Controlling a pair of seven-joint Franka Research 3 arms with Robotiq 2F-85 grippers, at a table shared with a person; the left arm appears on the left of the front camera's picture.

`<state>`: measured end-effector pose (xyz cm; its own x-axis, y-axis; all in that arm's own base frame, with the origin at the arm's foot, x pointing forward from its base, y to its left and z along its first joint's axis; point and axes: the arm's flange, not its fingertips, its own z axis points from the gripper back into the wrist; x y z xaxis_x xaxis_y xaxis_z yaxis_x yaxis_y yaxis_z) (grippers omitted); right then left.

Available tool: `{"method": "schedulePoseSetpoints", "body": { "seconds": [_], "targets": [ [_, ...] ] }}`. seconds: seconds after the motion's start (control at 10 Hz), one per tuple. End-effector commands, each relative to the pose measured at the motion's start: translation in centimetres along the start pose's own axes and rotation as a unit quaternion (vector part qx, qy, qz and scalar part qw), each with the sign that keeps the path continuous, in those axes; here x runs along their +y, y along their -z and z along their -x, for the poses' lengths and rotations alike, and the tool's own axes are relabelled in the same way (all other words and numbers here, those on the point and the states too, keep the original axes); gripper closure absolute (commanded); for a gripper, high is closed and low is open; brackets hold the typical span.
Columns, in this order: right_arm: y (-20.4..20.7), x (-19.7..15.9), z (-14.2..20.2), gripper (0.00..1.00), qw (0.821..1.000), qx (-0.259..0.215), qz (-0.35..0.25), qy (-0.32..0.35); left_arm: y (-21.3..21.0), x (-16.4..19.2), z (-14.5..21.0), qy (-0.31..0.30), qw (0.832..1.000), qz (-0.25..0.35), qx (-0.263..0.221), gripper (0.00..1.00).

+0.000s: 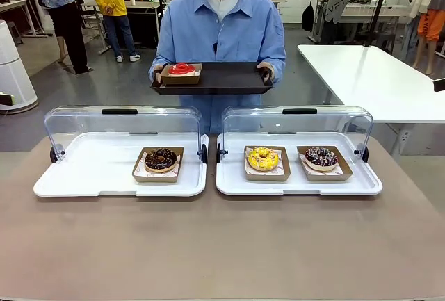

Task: Provide the desired donut to the person.
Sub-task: Pick up and lift the Paper togo box containing the Donut pointed at by the person.

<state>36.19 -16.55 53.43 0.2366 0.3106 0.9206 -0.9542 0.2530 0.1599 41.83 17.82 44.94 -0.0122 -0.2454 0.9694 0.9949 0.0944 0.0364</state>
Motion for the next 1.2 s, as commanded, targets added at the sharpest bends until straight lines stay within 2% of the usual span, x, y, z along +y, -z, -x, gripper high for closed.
{"method": "schedulePoseSetpoints", "body": {
  "seconds": [0.0, 1.1],
  "targets": [
    [0.06, 0.02, 0.00, 0.00, 1.000, -0.005, -0.003, -0.002, -0.03, -0.06, -0.06, 0.001, 1.000, 0.001, -0.003, 0.00],
    [0.06, 0.02, 0.00, 0.00, 1.000, -0.005, -0.003, -0.002, -0.03, -0.06, -0.06, 0.001, 1.000, 0.001, -0.003, 0.00]
  ]
}}
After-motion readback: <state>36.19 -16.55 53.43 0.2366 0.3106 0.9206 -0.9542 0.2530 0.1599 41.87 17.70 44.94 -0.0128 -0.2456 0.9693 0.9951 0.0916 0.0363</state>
